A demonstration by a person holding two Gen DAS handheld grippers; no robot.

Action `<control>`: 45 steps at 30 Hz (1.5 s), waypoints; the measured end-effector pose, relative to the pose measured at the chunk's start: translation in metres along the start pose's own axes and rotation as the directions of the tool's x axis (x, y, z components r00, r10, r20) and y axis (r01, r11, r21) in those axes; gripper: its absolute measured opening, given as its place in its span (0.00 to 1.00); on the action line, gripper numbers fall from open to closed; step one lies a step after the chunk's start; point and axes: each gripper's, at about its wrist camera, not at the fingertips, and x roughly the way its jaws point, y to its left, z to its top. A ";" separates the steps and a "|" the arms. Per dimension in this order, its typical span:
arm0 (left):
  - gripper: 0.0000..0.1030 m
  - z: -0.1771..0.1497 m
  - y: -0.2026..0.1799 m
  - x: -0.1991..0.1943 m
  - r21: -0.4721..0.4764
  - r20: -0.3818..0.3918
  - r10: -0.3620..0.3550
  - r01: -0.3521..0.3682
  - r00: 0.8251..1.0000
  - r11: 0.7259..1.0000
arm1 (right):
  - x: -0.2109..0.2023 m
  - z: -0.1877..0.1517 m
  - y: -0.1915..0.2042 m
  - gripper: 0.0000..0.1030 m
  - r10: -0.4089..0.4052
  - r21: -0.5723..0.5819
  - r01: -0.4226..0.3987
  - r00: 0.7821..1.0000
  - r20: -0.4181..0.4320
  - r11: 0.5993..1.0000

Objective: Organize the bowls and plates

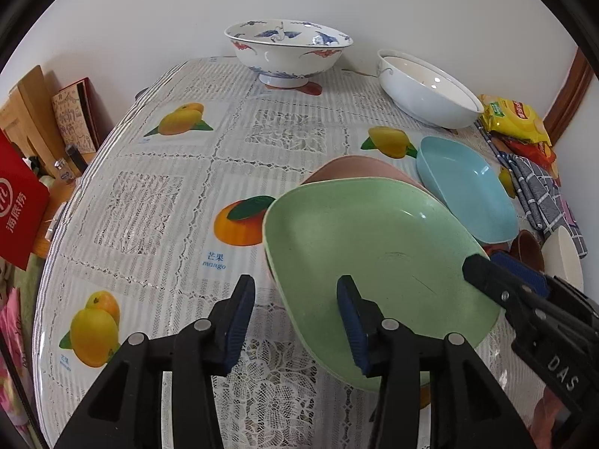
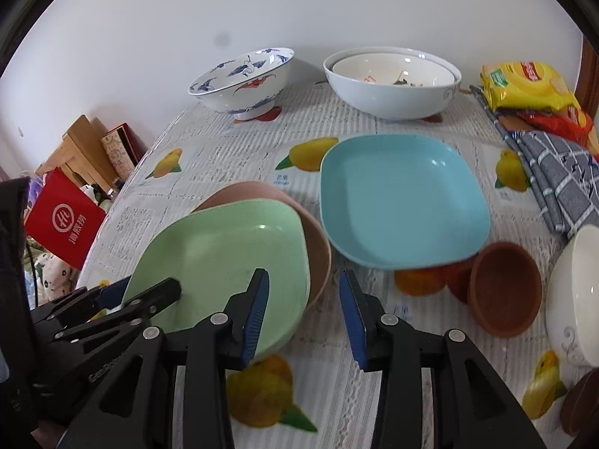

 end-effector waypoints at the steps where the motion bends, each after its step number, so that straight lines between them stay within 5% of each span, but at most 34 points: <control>1: 0.43 -0.001 0.000 -0.001 0.000 0.002 -0.006 0.006 1.000 1.000 | -0.002 -0.003 0.000 0.38 0.003 0.005 -0.003 1.000 -0.006 1.000; 9: 0.47 -0.001 0.006 -0.004 -0.018 0.011 -0.039 0.039 0.999 0.999 | -0.006 -0.013 0.005 0.39 0.018 0.038 -0.017 0.999 -0.029 0.999; 14: 0.47 -0.001 0.011 -0.003 -0.022 0.011 -0.057 0.057 0.998 0.998 | 0.005 -0.009 0.004 0.14 -0.001 0.051 0.003 0.999 -0.052 0.999; 23: 0.47 0.000 0.012 0.003 -0.007 0.009 -0.072 0.072 0.997 0.997 | 0.017 0.003 0.005 0.06 -0.051 0.028 0.051 0.999 0.001 0.998; 31: 0.47 0.003 0.011 0.000 -0.002 0.015 -0.077 0.077 0.997 0.997 | 0.022 0.019 0.000 0.07 -0.073 0.023 0.073 0.997 0.010 0.997; 35: 0.48 0.001 0.007 -0.004 0.006 0.015 -0.076 0.075 0.997 0.997 | 0.012 0.015 -0.005 0.15 -0.066 0.030 0.065 0.998 0.014 0.997; 45: 0.51 -0.004 -0.003 -0.016 0.020 0.023 -0.060 0.059 0.998 0.998 | -0.009 -0.007 -0.008 0.21 0.027 0.058 -0.028 1.000 0.014 0.998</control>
